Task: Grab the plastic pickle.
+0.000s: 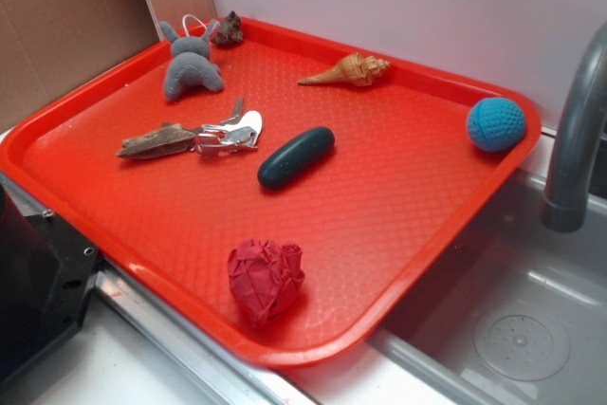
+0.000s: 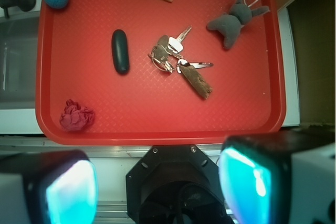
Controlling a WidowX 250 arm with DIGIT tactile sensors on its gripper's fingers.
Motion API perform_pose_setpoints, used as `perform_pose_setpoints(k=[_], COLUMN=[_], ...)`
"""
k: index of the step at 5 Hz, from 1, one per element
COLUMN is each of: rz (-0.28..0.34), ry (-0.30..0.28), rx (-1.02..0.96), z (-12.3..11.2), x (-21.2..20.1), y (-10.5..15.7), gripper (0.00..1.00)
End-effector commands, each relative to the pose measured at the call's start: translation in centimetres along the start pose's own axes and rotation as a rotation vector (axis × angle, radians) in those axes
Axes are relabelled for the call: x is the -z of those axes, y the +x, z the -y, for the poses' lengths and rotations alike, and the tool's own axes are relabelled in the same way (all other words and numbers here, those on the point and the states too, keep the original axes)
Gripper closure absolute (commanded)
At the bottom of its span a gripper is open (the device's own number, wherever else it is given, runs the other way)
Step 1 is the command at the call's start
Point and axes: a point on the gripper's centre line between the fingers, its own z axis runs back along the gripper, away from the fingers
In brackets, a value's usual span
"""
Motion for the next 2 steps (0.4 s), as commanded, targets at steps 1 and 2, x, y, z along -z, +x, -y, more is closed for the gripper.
perform_pose_setpoints(k=[1,2], rz=[0.0,-0.044], ry=[0.0,-0.023], rx=[0.0,0.011], z=[0.0,2.7], x=[0.0,3.9], y=[0.0,2.5], gripper=[0.0,0.0])
